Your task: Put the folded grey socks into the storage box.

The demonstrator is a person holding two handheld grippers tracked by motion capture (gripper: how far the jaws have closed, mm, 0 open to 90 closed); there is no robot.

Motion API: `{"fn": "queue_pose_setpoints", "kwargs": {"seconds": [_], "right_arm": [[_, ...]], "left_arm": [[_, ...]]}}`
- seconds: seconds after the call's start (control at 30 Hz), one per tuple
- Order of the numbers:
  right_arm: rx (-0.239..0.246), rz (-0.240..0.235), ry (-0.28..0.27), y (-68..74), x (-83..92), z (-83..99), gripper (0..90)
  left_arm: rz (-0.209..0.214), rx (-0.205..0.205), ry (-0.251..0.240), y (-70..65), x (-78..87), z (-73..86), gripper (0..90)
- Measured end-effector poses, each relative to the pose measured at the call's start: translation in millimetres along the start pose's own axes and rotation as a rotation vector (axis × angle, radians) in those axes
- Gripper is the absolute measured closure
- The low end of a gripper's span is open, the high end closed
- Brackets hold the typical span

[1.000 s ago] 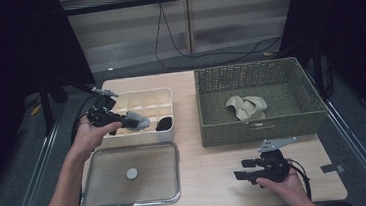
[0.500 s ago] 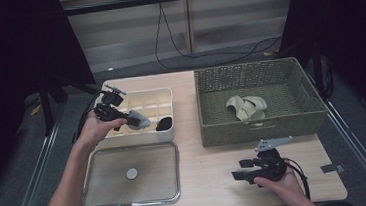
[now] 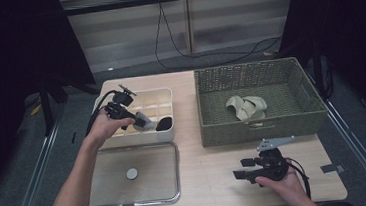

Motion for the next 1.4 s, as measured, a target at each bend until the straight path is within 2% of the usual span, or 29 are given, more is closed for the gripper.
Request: {"fn": "queue_pose_setpoints", "kwargs": {"seconds": [0.03, 0.1, 0.2, 0.3, 0.57, 0.73, 0.77, 0.83, 0.9, 0.97, 1.07, 1.17, 1.23, 1.4], "right_arm": [[0.002, 0.001, 0.0, 0.0, 0.0, -0.2, 38.5], [0.0, -0.001, 0.004, -0.1, -0.3, 0.9, 38.0], [0.0, 0.005, 0.015, -2.0, 0.4, 4.3, 37.7], [-0.003, 0.004, 0.002, -1.5, 2.8, 4.0, 37.7], [0.0, 0.004, 0.011, -0.8, -0.1, 3.2, 37.6], [0.002, 0.005, 0.012, -0.4, -0.4, 3.1, 37.5], [0.002, 0.006, 0.012, -0.5, -0.3, 3.1, 37.5], [0.002, 0.006, 0.01, -0.7, 0.1, 3.0, 37.4], [0.004, 0.006, 0.01, -0.7, 0.2, 3.0, 37.5], [0.004, 0.009, 0.012, -1.0, 0.0, 3.1, 37.5], [0.008, 0.007, 0.02, -0.8, -0.7, 3.7, 38.2], [0.012, 0.006, 0.017, 0.0, -1.0, 3.5, 37.7], [0.011, 0.006, 0.016, 0.2, -0.7, 3.2, 37.7], [0.013, 0.008, 0.019, 0.9, -0.1, 4.6, 37.5]], "left_arm": [[-0.002, 0.012, -0.001, 0.4, -2.2, -1.1, 63.8], [-0.015, 0.01, 0.03, 1.3, -6.4, -1.1, 63.8], [-0.012, 0.016, 0.035, 3.3, -13.1, -0.3, 63.7], [-0.013, 0.031, 0.036, 3.6, -18.6, -0.3, 63.7], [-0.013, 0.028, 0.044, 6.7, -22.3, -1.6, 63.6], [-0.023, 0.008, 0.067, 6.2, -23.9, -1.9, 63.7], [-0.029, 0.02, 0.064, 4.9, -24.7, -2.8, 63.7], [-0.036, 0.004, 0.078, 4.1, -25.3, -3.4, 63.7], [-0.029, 0.001, 0.088, 3.8, -26.1, -3.4, 63.8], [-0.007, 0.018, 0.079, 4.5, -29.5, -3.1, 63.9], [-0.006, 0.011, 0.09, 3.0, -33.3, -5.2, 64.2], [-0.005, -0.002, 0.11, -1.1, -40.9, -6.1, 64.2], [-0.013, -0.016, 0.146, -3.0, -47.9, -5.0, 64.3], [0.003, 0.009, 0.13, 0.2, -50.5, -3.9, 64.3]]}}
Point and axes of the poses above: each handheld gripper's, and its own axes: x roughly backward along the jaws, z roughly out of its underside, y roughly to its left, the point moved 5 cm from there along -x, roughly forward along the jaws, and after that the axes turned 5 degrees about -x, right-handed, at the moved point
